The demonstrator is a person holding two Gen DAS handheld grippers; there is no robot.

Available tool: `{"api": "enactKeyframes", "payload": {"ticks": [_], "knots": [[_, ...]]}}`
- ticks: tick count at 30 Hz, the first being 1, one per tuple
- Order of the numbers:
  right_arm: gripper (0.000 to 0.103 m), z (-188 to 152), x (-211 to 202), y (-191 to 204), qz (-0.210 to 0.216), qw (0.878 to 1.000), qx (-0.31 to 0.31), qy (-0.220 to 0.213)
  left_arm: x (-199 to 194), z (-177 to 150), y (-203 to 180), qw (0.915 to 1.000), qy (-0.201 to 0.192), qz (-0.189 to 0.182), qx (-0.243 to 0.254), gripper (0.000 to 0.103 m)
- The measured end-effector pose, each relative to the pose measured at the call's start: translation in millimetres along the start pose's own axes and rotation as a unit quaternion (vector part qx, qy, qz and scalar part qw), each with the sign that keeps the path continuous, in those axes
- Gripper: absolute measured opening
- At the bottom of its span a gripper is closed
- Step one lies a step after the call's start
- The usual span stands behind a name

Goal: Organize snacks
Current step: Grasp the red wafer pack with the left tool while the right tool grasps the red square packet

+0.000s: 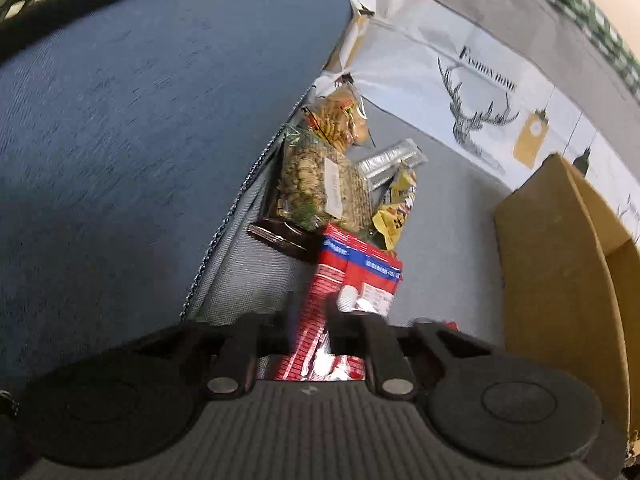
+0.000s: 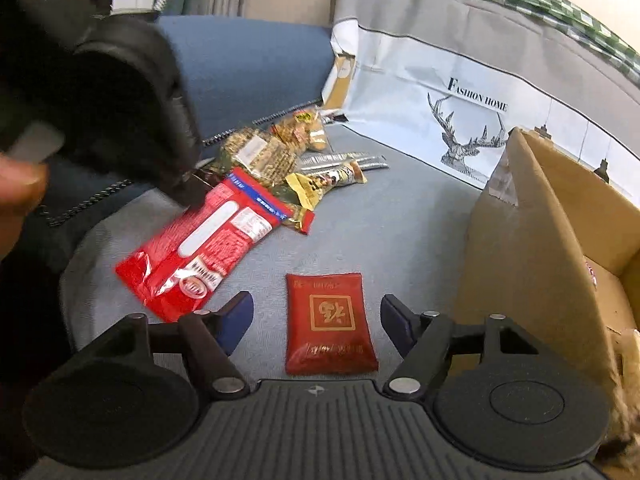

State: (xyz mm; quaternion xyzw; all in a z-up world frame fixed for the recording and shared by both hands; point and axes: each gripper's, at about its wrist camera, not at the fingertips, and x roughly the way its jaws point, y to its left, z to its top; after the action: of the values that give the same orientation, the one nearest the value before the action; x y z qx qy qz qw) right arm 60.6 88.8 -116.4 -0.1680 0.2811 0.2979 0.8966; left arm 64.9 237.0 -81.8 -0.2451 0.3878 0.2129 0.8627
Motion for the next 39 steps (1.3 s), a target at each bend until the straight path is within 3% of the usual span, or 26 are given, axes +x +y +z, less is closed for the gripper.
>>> {"api": "enactKeyframes", "payload": {"ticks": [2, 4, 7, 10, 13, 20, 22, 23, 25, 29, 34, 39], "knots": [[0.079, 1.8, 11.3, -2.4, -0.014, 1.0, 0.003, 0.017, -2.3, -1.8, -3.7, 0.9997, -0.005, -0.023, 0.008, 0.048], [0.079, 0.6, 20.0, -4.6, -0.014, 0.999, 0.009, 0.036, -2.6, -4.2, -11.4, 0.9992, -0.008, -0.026, 0.029, 0.062], [0.078, -0.8, 28.2, -8.8, -0.004, 0.999, 0.025, 0.048, 6.9, -7.5, -18.2, 0.9986, 0.013, -0.017, 0.048, 0.066], [0.048, 0.2, 29.8, -16.5, 0.026, 0.997, 0.055, 0.054, 17.3, -8.5, -22.4, 0.9974, 0.033, -0.011, 0.062, 0.067], [0.046, 0.3, 25.3, -17.2, 0.036, 0.996, 0.058, 0.054, 23.7, -11.9, -28.0, 0.9955, 0.045, -0.004, 0.083, 0.078], [0.046, -4.1, 6.6, -16.2, 0.036, 0.997, 0.056, 0.045, 36.1, -23.0, -48.7, 0.9851, 0.052, 0.042, 0.158, 0.076], [0.046, -6.2, 2.7, -15.9, 0.037, 0.997, 0.053, 0.046, 38.2, -26.2, -54.1, 0.9809, 0.05, 0.057, 0.179, 0.069], [0.046, -7.5, 0.9, -15.2, 0.035, 0.997, 0.05, 0.047, 37.6, -27.2, -55.7, 0.98, 0.048, 0.058, 0.185, 0.06], [0.047, -10.2, -2.3, -13.9, 0.031, 0.997, 0.046, 0.048, 34.5, -28.4, -56.8, 0.9794, 0.042, 0.054, 0.19, 0.053], [0.047, -12.7, -5.8, -15.1, 0.027, 0.997, 0.05, 0.052, 24.9, -25.4, -49.5, 0.9848, 0.032, 0.034, 0.167, 0.052], [0.048, -17.9, -7.6, -14.4, 0.033, 0.996, 0.051, 0.061, 19.7, -22.5, -30.7, 0.9892, 0.086, -0.04, 0.112, 0.052], [0.053, -22.2, -7.4, -13.8, 0.037, 0.996, 0.048, 0.065, 19.0, -26.6, -32.3, 0.9883, 0.098, -0.036, 0.111, 0.053]]}}
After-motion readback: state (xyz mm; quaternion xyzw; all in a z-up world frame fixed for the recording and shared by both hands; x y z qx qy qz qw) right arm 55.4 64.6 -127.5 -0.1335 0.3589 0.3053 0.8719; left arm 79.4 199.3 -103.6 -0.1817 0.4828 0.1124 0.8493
